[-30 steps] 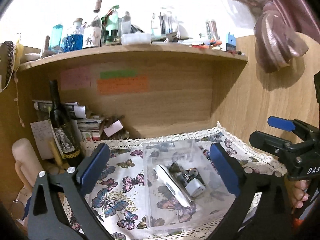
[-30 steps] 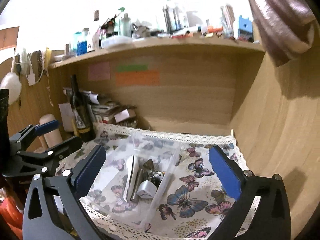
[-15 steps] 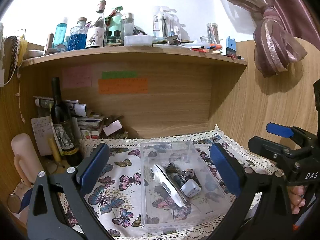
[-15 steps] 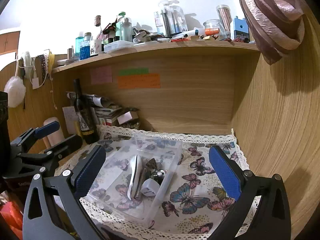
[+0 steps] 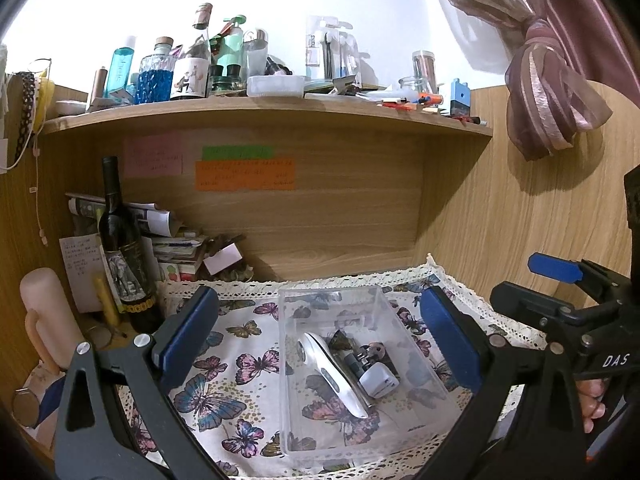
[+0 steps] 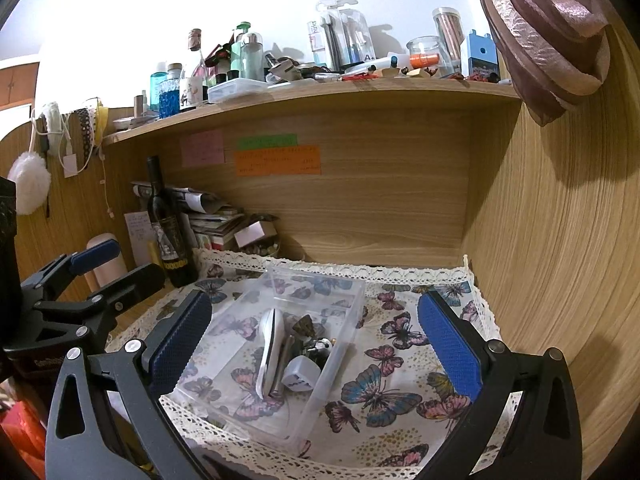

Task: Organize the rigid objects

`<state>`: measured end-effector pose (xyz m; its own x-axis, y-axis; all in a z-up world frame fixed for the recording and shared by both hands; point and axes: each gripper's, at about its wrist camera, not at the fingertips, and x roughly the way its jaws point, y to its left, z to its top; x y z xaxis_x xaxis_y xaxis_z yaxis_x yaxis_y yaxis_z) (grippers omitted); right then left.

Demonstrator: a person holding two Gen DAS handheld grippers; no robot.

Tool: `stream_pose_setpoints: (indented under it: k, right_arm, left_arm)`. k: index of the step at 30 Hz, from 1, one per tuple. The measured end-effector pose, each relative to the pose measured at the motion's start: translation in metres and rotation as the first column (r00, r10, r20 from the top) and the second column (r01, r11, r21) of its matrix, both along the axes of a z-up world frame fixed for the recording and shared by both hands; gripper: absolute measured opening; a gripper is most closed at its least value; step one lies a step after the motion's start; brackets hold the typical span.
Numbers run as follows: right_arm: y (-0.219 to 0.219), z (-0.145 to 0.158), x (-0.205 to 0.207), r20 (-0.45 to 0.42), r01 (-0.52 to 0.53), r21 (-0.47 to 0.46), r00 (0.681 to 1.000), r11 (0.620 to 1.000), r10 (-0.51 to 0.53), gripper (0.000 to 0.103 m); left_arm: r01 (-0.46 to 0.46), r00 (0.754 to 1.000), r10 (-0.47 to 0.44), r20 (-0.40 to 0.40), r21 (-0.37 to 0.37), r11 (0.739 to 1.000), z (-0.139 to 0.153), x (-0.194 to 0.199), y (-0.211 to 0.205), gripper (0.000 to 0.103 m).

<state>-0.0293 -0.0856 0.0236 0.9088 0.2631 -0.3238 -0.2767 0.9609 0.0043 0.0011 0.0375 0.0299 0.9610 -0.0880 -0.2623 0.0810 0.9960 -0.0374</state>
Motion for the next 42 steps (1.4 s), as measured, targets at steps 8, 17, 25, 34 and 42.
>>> stream_pose_setpoints:
  k: [8,17,25,34,42]
  right_arm:
    - [0.0011,-0.0001,-0.0002,-0.001,0.002,0.001,1.000,1.000,-0.002,0.103]
    - [0.0024,-0.0008,0.0003,-0.001,0.004,-0.002,1.000,1.000,-0.004,0.103]
    - [0.0027,-0.0021,0.0014,-0.004,0.000,-0.003,1.000,1.000,0.000,0.103]
    - [0.0044,-0.0027,0.0017,-0.001,-0.002,-0.008,1.000,1.000,0.002,0.103]
    - [0.0027,-0.0024,0.0033,-0.004,-0.006,-0.011,1.000,1.000,0.006,0.103]
  left_arm:
    - [0.002,1.000,-0.002,-0.009,-0.002,1.000,-0.0006,0.0024,-0.0005,0.102]
    - [0.007,1.000,-0.007,-0.010,-0.003,1.000,-0.0026,0.0047,-0.0005,0.102]
    - [0.004,1.000,-0.004,-0.008,-0.008,1.000,-0.0029,0.0053,0.0001,0.102]
    - [0.010,1.000,-0.010,-0.006,-0.006,1.000,-0.0042,0.0046,0.0012,0.103]
    - [0.021,1.000,-0.021,-0.023,-0.006,1.000,-0.0064,0.0078,-0.0011,0.103]
